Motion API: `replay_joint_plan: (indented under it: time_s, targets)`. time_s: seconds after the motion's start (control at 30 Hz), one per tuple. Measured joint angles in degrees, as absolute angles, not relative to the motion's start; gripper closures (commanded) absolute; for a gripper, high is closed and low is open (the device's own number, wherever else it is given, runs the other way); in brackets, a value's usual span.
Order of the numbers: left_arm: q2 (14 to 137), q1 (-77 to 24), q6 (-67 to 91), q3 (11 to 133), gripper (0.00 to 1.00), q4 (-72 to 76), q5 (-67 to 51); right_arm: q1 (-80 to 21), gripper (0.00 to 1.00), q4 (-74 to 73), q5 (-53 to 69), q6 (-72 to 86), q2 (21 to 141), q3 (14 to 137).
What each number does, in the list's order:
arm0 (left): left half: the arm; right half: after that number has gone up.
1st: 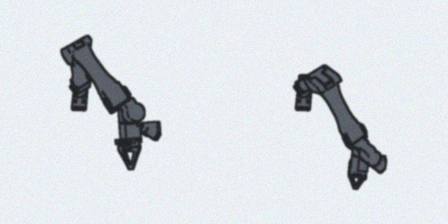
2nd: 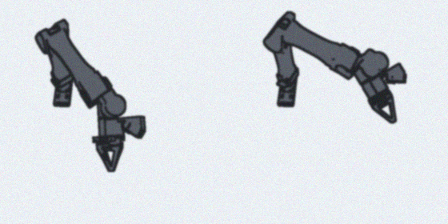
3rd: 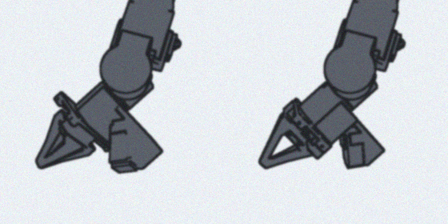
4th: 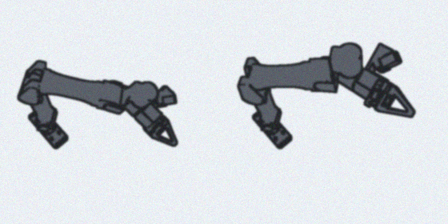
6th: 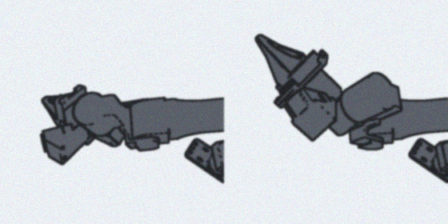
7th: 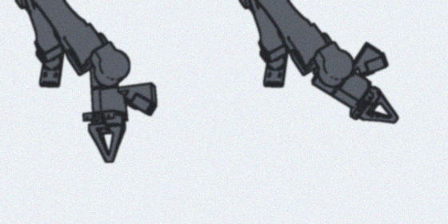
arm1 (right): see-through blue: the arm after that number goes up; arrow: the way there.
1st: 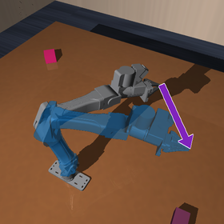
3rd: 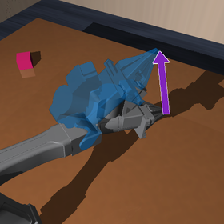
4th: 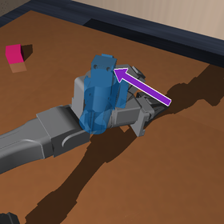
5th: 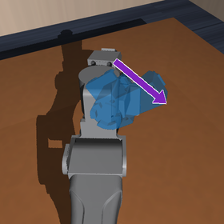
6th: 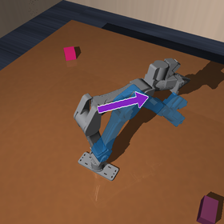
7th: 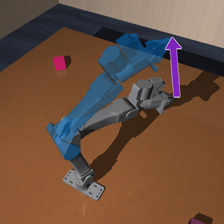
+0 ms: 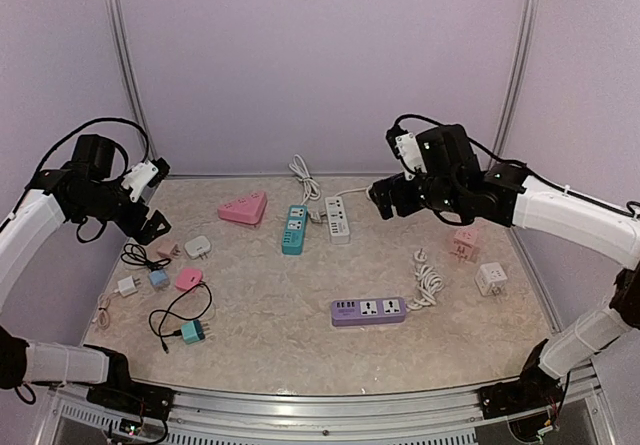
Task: Insert the plug
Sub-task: Pick up the plug from the center of the board.
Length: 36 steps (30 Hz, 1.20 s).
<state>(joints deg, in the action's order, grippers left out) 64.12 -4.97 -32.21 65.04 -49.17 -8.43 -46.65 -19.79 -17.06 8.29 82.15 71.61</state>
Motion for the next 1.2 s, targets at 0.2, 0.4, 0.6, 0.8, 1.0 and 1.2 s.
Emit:
replay_joint_plan:
  time_s: [0.2, 0.4, 0.6, 0.8, 1.0, 1.2]
  targets:
    - [64.12, -4.84, -31.77, 65.04, 0.01, -49.15, -8.71, -28.82, 0.08, -32.93, -19.03, 28.95, 88.27, 77.12]
    - [63.96, -4.84, -31.55, 64.95, 0.01, -49.15, -8.8, -16.8, 0.05, -42.81, -18.79, 36.49, 99.39, 77.08]
    - [63.33, -4.84, -31.55, 64.42, 0.01, -49.1, -8.78, -12.12, 0.11, -45.28, -15.94, 39.05, 106.83, 77.1]
    - [63.31, -4.86, -31.53, 64.2, 0.01, -49.08, -8.75, -11.31, 0.37, -44.34, -12.16, 40.05, 109.49, 77.1]
    - [63.31, -4.86, -31.53, 64.2, 0.01, -49.1, -8.75, -10.04, 0.86, -43.7, -11.42, 39.94, 110.13, 77.84]
    - [63.31, -4.86, -31.53, 64.23, 0.01, -49.15, -8.78, -9.96, 1.0, -43.59, -11.46, 37.04, 109.78, 78.67]
